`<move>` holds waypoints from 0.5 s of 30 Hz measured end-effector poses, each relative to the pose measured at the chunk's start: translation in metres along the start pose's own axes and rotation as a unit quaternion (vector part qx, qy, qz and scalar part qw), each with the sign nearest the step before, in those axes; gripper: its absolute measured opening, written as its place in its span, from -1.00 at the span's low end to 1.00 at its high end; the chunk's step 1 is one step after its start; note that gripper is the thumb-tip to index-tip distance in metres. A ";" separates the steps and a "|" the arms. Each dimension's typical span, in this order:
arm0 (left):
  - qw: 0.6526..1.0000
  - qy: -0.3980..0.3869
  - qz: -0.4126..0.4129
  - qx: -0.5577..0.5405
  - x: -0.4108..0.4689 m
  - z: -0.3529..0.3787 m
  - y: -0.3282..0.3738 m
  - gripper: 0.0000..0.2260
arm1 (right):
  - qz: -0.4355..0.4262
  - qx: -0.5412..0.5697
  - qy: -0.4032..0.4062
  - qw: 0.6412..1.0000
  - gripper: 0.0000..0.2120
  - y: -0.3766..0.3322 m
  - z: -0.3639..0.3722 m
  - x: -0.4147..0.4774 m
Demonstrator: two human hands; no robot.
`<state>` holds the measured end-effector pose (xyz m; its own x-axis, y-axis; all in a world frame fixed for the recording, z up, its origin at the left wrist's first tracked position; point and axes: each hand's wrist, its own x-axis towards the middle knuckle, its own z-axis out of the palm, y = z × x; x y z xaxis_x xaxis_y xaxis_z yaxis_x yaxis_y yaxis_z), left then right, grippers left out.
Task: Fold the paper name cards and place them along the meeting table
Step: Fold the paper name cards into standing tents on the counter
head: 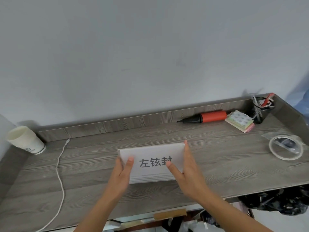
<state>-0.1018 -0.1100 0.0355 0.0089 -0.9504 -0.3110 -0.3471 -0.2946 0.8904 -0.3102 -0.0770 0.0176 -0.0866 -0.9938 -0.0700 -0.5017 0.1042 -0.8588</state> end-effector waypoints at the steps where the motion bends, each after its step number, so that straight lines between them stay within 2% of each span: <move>1: 1.000 -0.003 0.000 0.007 0.001 -0.001 0.000 -0.49 | 0.009 0.016 0.002 1.000 -0.13 0.000 -0.002 0.001; 4: 1.000 0.012 0.010 0.022 0.003 -0.004 -0.002 -0.32 | 0.023 0.060 0.029 0.998 -0.19 0.005 -0.007 0.001; 6: 0.999 0.022 0.023 0.030 0.003 -0.003 -0.002 -0.21 | 0.012 0.047 0.034 0.998 -0.24 0.004 -0.007 -0.001; 11: 0.999 0.016 0.034 0.032 0.004 -0.006 -0.005 -0.22 | 0.001 0.026 0.011 1.000 -0.23 0.002 -0.005 0.000; 15: 0.998 0.018 0.038 0.052 0.004 -0.010 -0.007 -0.24 | 0.001 0.023 0.023 0.999 -0.21 0.004 -0.009 -0.003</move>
<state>-0.0896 -0.1124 0.0316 0.0115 -0.9731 -0.2300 -0.4434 -0.2111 0.8711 -0.3194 -0.0737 0.0192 -0.1282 -0.9906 -0.0485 -0.4618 0.1029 -0.8810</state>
